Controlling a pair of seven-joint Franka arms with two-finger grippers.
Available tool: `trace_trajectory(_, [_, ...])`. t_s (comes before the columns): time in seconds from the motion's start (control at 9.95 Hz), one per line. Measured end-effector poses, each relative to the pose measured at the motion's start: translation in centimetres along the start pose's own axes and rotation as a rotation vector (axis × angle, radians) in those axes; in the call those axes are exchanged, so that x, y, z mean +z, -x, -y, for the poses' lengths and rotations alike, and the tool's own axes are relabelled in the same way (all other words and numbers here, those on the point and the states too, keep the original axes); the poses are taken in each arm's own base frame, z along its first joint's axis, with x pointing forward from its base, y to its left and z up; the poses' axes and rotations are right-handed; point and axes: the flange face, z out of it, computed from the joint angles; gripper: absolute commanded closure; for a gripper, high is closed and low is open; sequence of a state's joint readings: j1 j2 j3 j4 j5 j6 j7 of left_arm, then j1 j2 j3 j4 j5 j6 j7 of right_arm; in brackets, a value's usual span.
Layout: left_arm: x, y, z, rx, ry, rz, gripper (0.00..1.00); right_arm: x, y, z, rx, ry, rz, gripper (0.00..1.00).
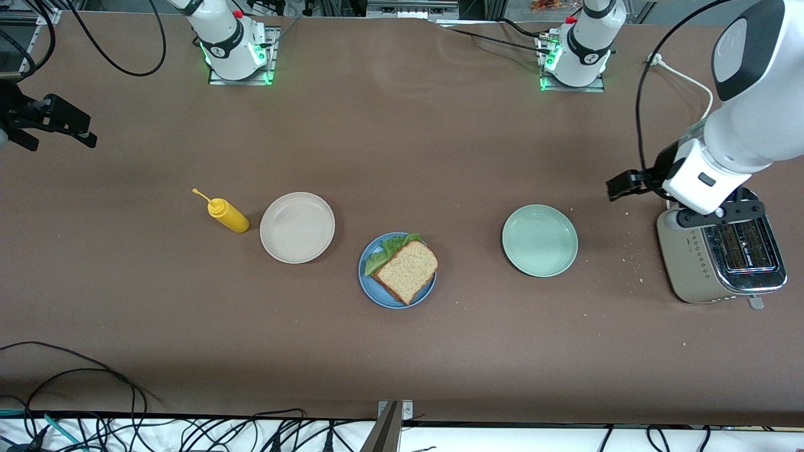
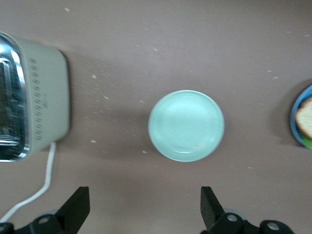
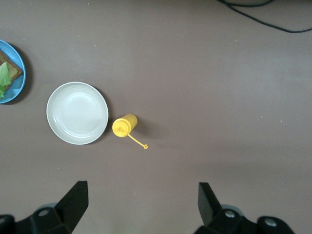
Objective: Make sandwich in blue plate with both arms
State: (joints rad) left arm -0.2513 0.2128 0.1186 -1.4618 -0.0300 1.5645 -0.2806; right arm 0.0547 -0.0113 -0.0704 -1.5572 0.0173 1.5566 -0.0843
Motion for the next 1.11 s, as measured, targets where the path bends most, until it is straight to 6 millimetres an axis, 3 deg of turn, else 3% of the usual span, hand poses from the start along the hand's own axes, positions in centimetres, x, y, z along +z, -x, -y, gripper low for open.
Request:
trace_trajectory(0.3, [-0.2,-0.6,1.6,0.065,-0.038,-0.024,0.03,0.7,-0.2,0.0,0.000,-0.001,0.023,0.00])
trace_trajectory(0.8, [-1.0,-2.2,7.9,0.036,0.025,-0.081,0.00,1.1,-0.2,0.1,-0.001,-0.002,0.038,0.00])
trace_trajectory(1.11, [-1.5,-1.9,8.3,0.048,0.037,-0.089,0.00,1.4,0.1,0.0,0.000,-0.005,0.071,0.00])
